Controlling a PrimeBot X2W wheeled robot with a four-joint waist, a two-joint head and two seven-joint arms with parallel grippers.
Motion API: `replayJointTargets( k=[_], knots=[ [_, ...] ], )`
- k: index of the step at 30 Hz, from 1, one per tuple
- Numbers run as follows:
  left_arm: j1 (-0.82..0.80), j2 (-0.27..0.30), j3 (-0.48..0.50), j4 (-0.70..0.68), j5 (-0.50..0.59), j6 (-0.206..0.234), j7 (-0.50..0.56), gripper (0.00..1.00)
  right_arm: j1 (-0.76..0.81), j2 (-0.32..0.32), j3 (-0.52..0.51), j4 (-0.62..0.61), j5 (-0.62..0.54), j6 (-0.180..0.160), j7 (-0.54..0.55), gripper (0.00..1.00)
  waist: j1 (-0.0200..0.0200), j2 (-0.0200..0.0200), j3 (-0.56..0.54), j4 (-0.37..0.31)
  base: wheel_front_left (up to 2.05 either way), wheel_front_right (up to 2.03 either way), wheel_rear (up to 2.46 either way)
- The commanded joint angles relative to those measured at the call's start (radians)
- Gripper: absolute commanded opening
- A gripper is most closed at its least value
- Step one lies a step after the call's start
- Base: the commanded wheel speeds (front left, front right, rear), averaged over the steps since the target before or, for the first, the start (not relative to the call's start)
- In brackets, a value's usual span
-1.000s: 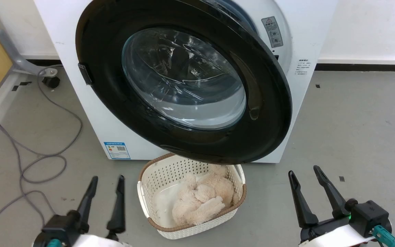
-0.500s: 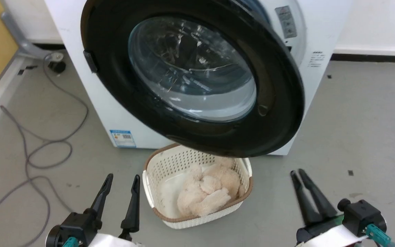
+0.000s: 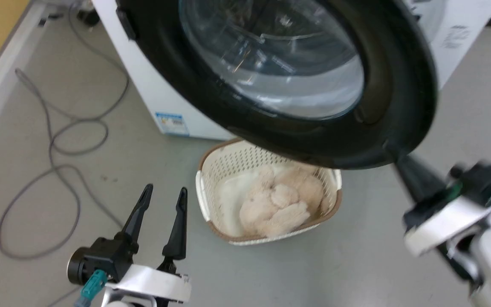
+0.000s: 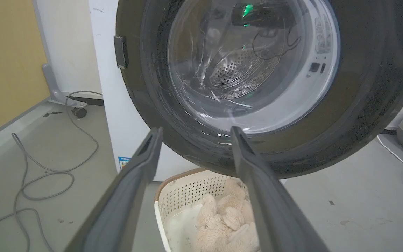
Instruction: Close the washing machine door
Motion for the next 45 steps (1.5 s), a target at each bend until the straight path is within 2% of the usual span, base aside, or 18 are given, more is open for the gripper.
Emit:
replayJointTargets(
  k=[1, 4, 10, 21, 34, 39, 45],
  knots=[
    [-0.022, -0.005, 0.004, -0.001, 0.009, -0.006, -0.005, 1.00, -0.042, -0.017, 0.003, 0.011, 0.047, 0.001, 0.010, 0.00, -0.0001, 0.0000, 0.041, 0.027, 0.00, 0.00, 0.00],
    [-0.042, -0.015, 0.010, -0.005, 0.010, -0.009, -0.005, 1.00, -0.131, -0.079, 0.030, 0.040, 0.093, 0.001, 0.035, 0.00, -0.0001, 0.0000, 0.073, 0.042, 0.00, 0.00, 0.00],
    [-0.074, -0.026, 0.008, -0.012, 0.016, -0.014, -0.005, 1.00, -0.278, -0.155, 0.059, 0.118, 0.190, 0.001, 0.061, 0.00, -0.0001, 0.0000, 0.127, 0.071, 0.00, 0.00, 0.00],
    [-0.125, -0.033, 0.007, -0.015, 0.010, -0.022, -0.005, 1.00, -0.507, -0.218, 0.064, 0.275, 0.275, 0.001, 0.105, 0.00, -0.0001, 0.0000, 0.209, 0.113, 0.00, 0.00, 0.00],
    [-0.151, -0.033, -0.031, -0.026, -0.030, 0.009, -0.005, 1.00, -0.666, -0.191, -0.008, 0.494, 0.294, 0.001, 0.092, 0.00, -0.0001, 0.0000, 0.233, 0.150, 0.00, 0.00, 0.00],
    [-0.139, -0.034, -0.020, -0.012, -0.030, 0.014, -0.005, 1.00, -0.642, -0.160, 0.001, 0.534, 0.307, 0.001, 0.048, 0.00, -0.0001, 0.0000, 0.185, 0.130, 0.00, 0.00, 0.00],
    [-0.120, -0.034, -0.001, 0.021, -0.021, 0.022, -0.005, 1.00, -0.543, -0.134, 0.012, 0.509, 0.335, 0.001, -0.025, 0.00, -0.0001, 0.0000, 0.094, 0.092, 0.00, 0.00, 0.00]
  ],
)
